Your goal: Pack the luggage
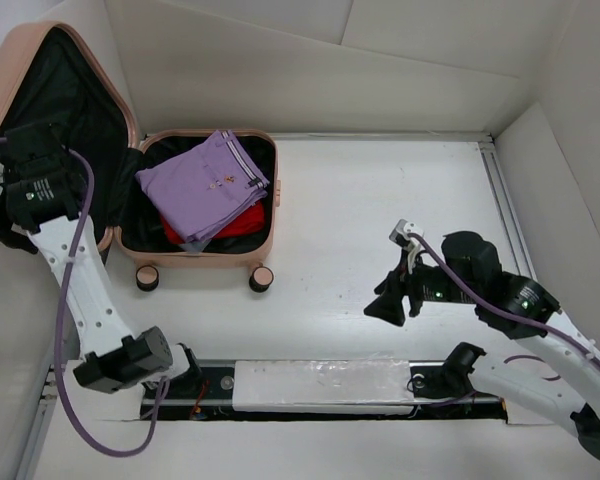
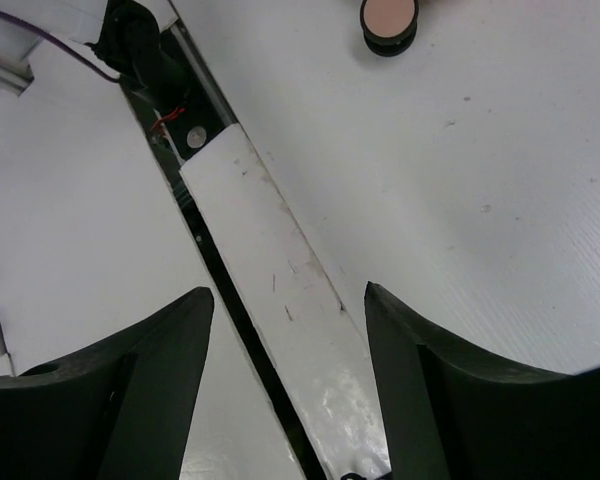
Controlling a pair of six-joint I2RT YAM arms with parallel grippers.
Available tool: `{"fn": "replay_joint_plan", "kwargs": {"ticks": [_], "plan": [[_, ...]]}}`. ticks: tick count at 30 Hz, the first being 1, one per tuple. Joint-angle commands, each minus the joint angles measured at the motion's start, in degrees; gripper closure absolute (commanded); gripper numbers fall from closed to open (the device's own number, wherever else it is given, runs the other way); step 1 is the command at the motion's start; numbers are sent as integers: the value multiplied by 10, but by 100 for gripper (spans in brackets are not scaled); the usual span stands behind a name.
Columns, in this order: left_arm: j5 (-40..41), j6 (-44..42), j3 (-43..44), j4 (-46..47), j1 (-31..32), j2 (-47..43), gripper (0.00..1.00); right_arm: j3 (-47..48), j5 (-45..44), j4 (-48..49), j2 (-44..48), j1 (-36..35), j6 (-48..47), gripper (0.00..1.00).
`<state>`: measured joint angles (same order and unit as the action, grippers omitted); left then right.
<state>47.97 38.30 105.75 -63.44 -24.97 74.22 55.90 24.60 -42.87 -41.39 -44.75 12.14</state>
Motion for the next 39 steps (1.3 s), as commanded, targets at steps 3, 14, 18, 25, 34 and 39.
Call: {"fn": "replay_joint_plan", "kwargs": {"ticks": [3, 14, 18, 25, 34, 39], "plan": [[4, -28, 45, -8, -16, 37, 25, 33, -12, 5, -8, -7, -12, 32], [-9, -10, 78, -8, -16, 113, 41, 28, -66, -11, -21, -7, -17, 32], [-9, -4, 65, -2, -16, 126, 65, 28, -87, -19, -15, -7, -17, 32], [-9, -4, 72, 10, -16, 137, 91, 28, -92, -41, -9, -7, -6, 32], [-19, -4, -16, 64, 94, 54, 100, 28, -92, -47, 2, -7, -6, 32], [-104, 7, -198, 140, 292, -80, 100, 22, -73, -20, -18, -7, -1, 32]]}}
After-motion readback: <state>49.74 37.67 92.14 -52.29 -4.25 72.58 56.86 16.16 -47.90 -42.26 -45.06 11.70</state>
